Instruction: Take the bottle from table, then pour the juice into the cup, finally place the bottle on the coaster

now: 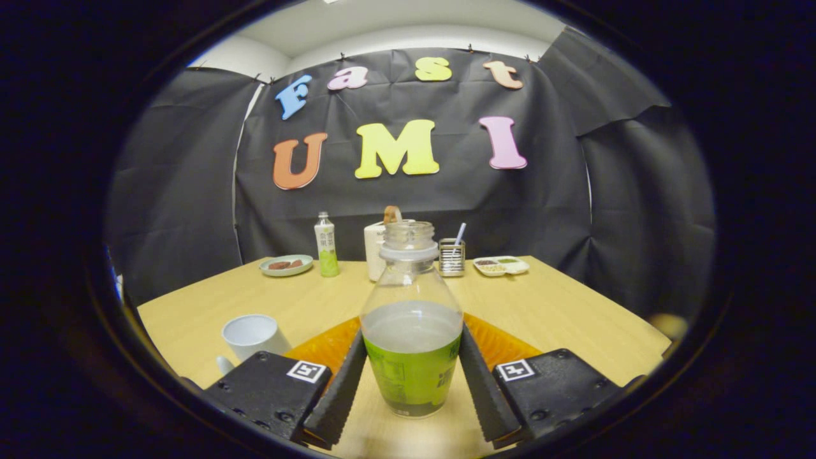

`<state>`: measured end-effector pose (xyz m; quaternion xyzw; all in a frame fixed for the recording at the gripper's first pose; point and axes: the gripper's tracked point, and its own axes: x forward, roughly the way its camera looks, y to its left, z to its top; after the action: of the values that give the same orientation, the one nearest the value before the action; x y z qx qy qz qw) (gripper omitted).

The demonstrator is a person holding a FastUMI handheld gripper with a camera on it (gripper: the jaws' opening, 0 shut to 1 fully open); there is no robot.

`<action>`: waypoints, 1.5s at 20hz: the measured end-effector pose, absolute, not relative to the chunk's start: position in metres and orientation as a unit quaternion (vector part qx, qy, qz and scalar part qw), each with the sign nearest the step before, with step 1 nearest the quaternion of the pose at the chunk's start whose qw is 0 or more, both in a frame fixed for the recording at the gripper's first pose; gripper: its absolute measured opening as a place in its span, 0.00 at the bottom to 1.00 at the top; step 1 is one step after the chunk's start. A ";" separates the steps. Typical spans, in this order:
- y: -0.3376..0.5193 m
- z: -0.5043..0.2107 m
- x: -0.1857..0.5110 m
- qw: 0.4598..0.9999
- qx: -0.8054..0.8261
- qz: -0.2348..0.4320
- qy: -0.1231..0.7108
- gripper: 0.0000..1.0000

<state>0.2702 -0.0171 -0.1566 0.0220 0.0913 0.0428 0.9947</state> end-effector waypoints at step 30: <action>-0.047 -0.040 0.215 0.981 -0.141 0.004 0.130 0.82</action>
<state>0.2146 -0.0473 -0.0403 -0.1411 0.1299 0.0044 0.9814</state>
